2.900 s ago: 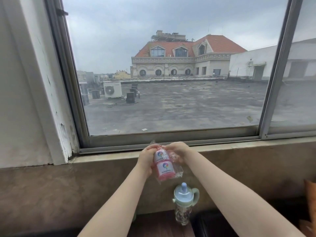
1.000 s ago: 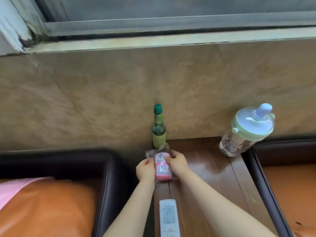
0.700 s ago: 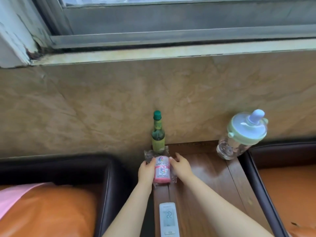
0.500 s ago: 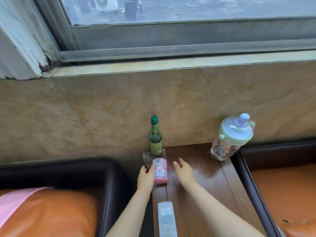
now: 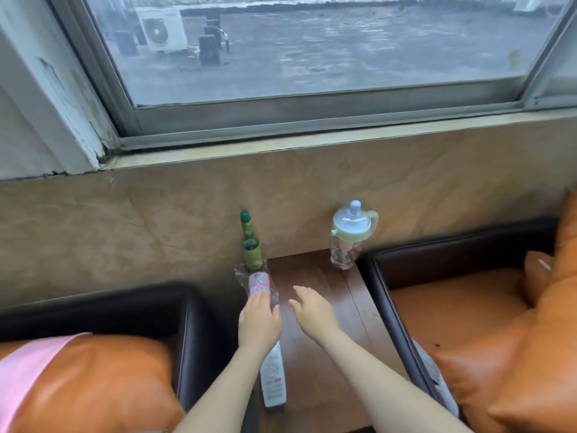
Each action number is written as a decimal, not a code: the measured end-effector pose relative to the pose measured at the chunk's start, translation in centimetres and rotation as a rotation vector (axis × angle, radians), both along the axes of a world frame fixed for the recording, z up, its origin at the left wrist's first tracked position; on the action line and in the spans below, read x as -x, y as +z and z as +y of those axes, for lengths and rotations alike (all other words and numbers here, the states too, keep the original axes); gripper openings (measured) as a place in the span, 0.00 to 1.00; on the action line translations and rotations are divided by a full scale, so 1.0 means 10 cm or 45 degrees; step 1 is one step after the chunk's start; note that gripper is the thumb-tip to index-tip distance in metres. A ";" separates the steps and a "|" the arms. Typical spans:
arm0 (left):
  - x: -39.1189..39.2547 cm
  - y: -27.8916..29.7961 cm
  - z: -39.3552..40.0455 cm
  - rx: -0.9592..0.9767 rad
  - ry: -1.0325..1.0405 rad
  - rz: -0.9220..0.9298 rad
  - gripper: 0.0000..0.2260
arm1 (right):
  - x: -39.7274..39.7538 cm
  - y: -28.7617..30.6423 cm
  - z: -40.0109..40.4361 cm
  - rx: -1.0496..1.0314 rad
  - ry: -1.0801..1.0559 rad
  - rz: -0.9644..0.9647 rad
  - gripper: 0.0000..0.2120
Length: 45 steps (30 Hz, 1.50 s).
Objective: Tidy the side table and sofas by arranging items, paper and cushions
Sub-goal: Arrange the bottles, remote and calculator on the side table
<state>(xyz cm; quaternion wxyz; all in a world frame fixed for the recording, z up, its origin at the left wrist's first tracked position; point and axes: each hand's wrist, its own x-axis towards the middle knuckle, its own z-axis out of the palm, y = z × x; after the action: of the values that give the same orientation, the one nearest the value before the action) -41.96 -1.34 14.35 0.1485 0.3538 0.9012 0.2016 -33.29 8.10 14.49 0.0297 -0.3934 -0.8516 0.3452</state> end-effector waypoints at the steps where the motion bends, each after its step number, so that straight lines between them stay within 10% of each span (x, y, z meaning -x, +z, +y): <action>1: -0.13 0.06 0.00 0.012 -0.036 0.012 0.17 | -0.11 0.07 -0.03 -0.023 0.026 -0.006 0.22; 22: -2.77 0.69 -0.03 0.067 -0.484 0.083 0.22 | -2.89 0.54 -0.36 -0.085 -0.283 -0.024 0.23; 45: -4.37 -0.11 0.30 0.190 -0.647 0.078 0.25 | -4.81 -0.41 -0.03 0.171 -0.327 -0.430 0.17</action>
<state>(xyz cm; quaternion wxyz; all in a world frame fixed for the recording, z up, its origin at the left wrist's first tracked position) 1.77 1.65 13.27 0.1926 0.5626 0.8000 0.0800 14.83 7.81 10.35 -0.0960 -0.5518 -0.7625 0.3239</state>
